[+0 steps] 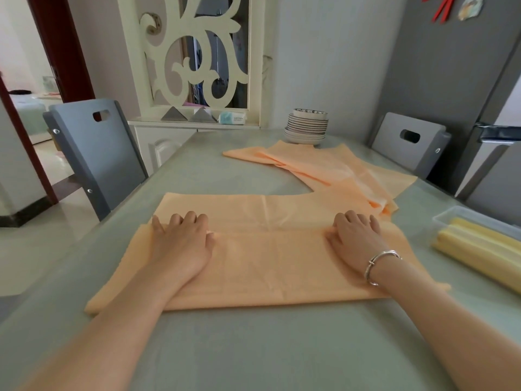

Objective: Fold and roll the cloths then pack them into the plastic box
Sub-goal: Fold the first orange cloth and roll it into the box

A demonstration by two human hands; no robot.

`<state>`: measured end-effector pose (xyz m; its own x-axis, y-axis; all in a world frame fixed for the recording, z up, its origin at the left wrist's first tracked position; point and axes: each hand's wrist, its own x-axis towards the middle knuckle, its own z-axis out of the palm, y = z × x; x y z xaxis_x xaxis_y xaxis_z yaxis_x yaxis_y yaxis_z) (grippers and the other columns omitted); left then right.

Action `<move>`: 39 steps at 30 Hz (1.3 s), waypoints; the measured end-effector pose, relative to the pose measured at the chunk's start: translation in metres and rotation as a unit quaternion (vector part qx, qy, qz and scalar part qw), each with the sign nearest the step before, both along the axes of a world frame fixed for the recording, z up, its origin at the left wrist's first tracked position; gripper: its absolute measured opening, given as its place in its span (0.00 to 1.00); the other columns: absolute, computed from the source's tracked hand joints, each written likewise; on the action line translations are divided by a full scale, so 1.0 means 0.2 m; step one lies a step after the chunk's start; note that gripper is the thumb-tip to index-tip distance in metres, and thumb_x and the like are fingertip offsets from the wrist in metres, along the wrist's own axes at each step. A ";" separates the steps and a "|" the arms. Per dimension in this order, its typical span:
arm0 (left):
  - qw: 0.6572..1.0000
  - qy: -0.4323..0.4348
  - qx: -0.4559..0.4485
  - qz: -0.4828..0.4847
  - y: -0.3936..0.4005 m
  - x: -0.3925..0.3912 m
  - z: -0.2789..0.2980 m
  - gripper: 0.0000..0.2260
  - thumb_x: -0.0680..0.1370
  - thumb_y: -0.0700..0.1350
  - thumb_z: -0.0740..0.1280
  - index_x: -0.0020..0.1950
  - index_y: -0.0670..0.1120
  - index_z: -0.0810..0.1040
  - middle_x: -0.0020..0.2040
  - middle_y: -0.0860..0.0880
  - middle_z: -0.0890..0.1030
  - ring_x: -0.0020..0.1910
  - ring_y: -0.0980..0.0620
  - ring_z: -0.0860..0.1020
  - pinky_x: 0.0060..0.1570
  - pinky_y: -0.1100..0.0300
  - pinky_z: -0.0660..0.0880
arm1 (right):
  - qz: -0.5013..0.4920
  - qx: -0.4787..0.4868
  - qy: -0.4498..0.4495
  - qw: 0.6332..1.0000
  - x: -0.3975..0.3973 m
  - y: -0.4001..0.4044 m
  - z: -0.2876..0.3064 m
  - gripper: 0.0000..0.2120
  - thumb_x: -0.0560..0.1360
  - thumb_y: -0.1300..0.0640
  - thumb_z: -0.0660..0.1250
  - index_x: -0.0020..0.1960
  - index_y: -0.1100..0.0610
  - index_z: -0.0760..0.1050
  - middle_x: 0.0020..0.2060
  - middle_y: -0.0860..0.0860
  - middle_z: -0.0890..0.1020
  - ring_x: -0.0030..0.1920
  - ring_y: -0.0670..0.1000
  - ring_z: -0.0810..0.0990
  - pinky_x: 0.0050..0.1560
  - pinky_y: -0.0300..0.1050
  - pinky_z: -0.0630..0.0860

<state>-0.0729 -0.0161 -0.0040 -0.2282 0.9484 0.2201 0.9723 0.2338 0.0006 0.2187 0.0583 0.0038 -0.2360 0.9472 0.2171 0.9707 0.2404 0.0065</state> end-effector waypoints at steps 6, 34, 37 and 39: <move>0.999 -0.013 0.032 -0.004 0.00 0.00 -0.01 0.10 0.81 0.53 0.52 0.54 0.50 0.68 0.55 0.52 0.72 0.59 0.45 0.69 0.67 0.36 0.56 | 0.000 -0.004 0.005 1.000 -0.01 0.00 -0.01 0.15 0.80 0.49 0.53 0.60 0.56 0.67 0.59 0.53 0.71 0.66 0.56 0.66 0.73 0.56 0.49; 0.989 -0.088 -0.114 -0.038 -0.20 0.23 -0.02 0.28 0.77 0.66 0.41 0.76 0.61 0.42 0.77 0.59 0.40 0.77 0.50 0.42 0.73 0.42 0.43 | 0.031 -0.186 0.001 0.982 0.14 -0.42 -0.02 0.28 0.81 0.42 0.40 0.77 0.50 0.39 0.76 0.45 0.40 0.75 0.44 0.39 0.74 0.48 0.42; 0.989 -0.089 -0.117 -0.020 -0.22 0.20 -0.02 0.30 0.76 0.69 0.41 0.76 0.61 0.43 0.77 0.59 0.41 0.77 0.49 0.42 0.72 0.41 0.44 | -0.009 -0.190 0.007 0.982 0.25 -0.38 -0.02 0.28 0.80 0.42 0.40 0.77 0.50 0.39 0.76 0.45 0.40 0.75 0.44 0.40 0.74 0.49 0.41; 0.989 -0.089 -0.117 -0.019 -0.23 0.20 -0.02 0.31 0.75 0.69 0.41 0.76 0.61 0.43 0.77 0.58 0.41 0.77 0.49 0.42 0.72 0.41 0.45 | -0.014 -0.195 0.010 0.981 0.26 -0.37 -0.02 0.28 0.80 0.42 0.40 0.77 0.50 0.39 0.76 0.45 0.40 0.76 0.45 0.40 0.74 0.50 0.42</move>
<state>-0.0323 -0.0618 -0.0071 -0.2061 0.9774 -0.0461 0.9699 0.2103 0.1227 0.2709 -0.0166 -0.0011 -0.2089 0.9651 -0.1579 0.9757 0.1949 -0.0999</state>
